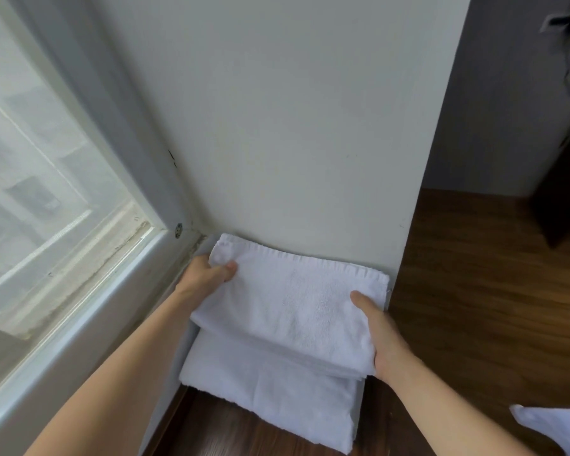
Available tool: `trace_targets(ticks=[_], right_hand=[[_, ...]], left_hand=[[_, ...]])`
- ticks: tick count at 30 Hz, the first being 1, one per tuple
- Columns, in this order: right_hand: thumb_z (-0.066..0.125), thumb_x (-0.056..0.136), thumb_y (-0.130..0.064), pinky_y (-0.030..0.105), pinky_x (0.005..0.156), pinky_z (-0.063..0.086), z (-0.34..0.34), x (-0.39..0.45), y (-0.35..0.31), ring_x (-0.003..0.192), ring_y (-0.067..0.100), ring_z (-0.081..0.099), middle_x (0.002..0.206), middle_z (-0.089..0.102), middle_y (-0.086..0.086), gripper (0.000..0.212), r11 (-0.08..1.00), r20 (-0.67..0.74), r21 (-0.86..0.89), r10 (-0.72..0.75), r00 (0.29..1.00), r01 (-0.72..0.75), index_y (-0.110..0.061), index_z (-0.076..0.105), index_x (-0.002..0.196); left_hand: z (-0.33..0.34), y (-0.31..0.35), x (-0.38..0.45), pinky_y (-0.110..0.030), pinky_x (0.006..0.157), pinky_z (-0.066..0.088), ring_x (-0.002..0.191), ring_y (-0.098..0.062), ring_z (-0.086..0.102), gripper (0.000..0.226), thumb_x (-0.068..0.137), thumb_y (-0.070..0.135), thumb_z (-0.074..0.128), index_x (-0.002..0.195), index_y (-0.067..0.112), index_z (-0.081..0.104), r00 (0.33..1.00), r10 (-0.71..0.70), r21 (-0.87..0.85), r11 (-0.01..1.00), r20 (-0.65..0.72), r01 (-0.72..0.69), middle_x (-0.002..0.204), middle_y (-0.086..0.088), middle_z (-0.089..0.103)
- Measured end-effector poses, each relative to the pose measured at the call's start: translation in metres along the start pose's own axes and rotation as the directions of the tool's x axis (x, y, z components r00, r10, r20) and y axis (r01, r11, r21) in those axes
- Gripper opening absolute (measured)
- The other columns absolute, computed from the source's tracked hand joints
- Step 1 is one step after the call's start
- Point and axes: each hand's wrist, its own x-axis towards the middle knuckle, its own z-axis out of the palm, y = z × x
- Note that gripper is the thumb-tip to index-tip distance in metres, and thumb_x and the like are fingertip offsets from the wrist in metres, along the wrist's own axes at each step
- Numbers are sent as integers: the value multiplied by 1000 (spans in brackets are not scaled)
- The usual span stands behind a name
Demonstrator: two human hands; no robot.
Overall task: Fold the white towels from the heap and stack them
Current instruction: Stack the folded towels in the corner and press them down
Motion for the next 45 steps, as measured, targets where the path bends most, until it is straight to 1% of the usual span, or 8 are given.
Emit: trace_targets(ticks=[9,14,17,19,21,27,36,45], right_hand=[[79,83,-50,40,86,51,-6,20,14,100,23,63,115,66,2,64,993,-88,-93,69,994,-77,-21,58,136],[83,77,-52,36,75,53,-5,11,7,90,25,66,109,70,9,58,957,-212,-288,-39,976,-24,-9,65,111],[82,73,-41,45,81,52,-11,-2,24,96,33,62,110,66,20,61,566,-269,-796,-648,713,214,0,62,113],[75,82,-18,48,91,48,8,-15,35,105,34,56,111,62,16,42,126,67,-875,-924,376,468,-1,61,117],[67,84,-10,42,90,49,44,-16,34,102,28,57,107,62,9,30,-172,438,-728,-862,257,664,-6,64,114],[37,96,-45,59,122,25,112,42,39,151,37,35,159,43,17,68,-475,712,-700,-404,575,534,-7,47,151],[20,102,-62,42,128,0,46,63,24,159,19,-13,173,-5,4,76,-578,754,-633,-310,579,515,-24,7,166],[25,107,-49,37,128,1,-2,49,41,159,14,-6,173,5,0,66,-507,738,-674,-423,526,538,-18,18,165]], left_hand=[[12,7,-2,-32,82,48,107,-31,65,50,90,52,68,113,9,64,1000,-4,316,949,-19,10,111,-7,69],[26,36,-28,-39,79,52,107,-32,66,63,88,45,74,130,9,45,913,334,840,542,-232,15,119,-11,64],[53,34,-53,-39,68,48,88,-31,62,35,82,26,75,109,11,59,675,732,917,326,-91,-231,99,-10,62],[69,23,-58,-47,80,50,99,-39,61,29,88,32,65,102,7,63,573,819,831,317,2,-456,109,-16,62],[76,8,-54,-54,104,44,127,-42,53,44,94,40,49,117,6,63,612,788,773,348,66,-531,134,-18,58],[64,-21,-29,-52,126,-7,155,-23,-23,87,89,70,15,163,28,0,800,553,738,437,231,-515,171,-3,-10],[66,-37,-9,-44,127,-7,156,-14,-16,104,79,92,28,162,37,0,837,537,620,622,106,-478,171,5,-8],[70,-37,-11,-40,126,-11,156,-12,-17,121,74,94,23,163,17,-7,866,489,618,650,105,-442,171,0,-13]])
